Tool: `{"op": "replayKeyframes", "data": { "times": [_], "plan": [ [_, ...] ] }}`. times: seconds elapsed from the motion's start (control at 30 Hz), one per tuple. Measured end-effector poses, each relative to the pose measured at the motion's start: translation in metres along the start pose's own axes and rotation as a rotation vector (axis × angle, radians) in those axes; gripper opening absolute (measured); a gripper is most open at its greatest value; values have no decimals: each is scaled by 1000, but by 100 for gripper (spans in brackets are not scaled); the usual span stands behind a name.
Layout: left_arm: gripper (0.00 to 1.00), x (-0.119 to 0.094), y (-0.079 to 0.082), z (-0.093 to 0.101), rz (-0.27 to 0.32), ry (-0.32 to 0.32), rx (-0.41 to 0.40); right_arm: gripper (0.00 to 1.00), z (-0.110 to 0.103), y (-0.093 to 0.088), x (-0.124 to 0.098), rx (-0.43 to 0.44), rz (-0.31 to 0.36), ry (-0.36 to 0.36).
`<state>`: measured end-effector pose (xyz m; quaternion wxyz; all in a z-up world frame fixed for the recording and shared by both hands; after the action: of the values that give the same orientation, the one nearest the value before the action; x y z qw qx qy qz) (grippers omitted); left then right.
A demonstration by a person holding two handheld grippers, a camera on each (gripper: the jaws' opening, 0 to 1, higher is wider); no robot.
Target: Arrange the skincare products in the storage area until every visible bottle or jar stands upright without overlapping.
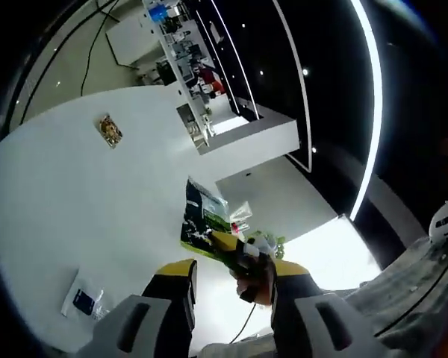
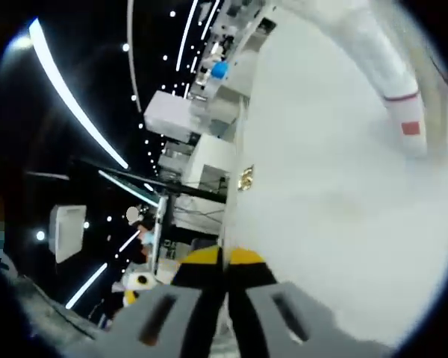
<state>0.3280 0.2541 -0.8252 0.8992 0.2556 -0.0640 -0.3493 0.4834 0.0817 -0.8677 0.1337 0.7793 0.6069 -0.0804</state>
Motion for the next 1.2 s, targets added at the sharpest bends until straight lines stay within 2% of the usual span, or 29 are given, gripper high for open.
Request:
{"op": "replayKeyframes", "data": {
  "times": [0.3, 0.47, 0.67, 0.83, 0.97, 1.03, 1.13, 1.2],
  "plan": [
    [39, -10, -10, 5, -31, 11, 2, 0, 36, 7, 3, 23, 10, -104],
    [39, -20, -15, 5, -40, 29, -7, 0, 44, 11, 2, 27, 29, -139],
    [38, -29, -14, 3, -26, 46, -18, 0, 52, 16, 1, 44, 58, -182],
    [38, -33, -17, -1, -14, 50, -23, 3, 55, 18, -2, 4, 89, -231],
    [36, -31, -17, 1, -13, 31, -22, 20, 52, 25, -8, -22, 140, -248],
    [36, -29, -15, 2, -13, 22, -13, 22, 54, 27, -13, -19, 151, -274],
    [36, -26, -14, 1, -4, 15, -17, 28, 56, 25, -19, 10, 173, -276],
    [36, -23, -13, 1, 2, 7, -16, 32, 59, 21, -22, -4, 165, -310]
  ]
}}
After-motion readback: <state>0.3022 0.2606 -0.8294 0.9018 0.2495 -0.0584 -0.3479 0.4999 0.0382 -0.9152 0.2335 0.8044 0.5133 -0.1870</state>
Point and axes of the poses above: the point that each gripper's makers call its tool centre point, and the gripper's own axes: x roughly forward along the fingers, z roughly to its right, y roughly out of its top, the point moved 6 cm from there along -x, roughly backward along the fingers, and after that the axes turned 12 degrees about x, right-handed, at the moved point
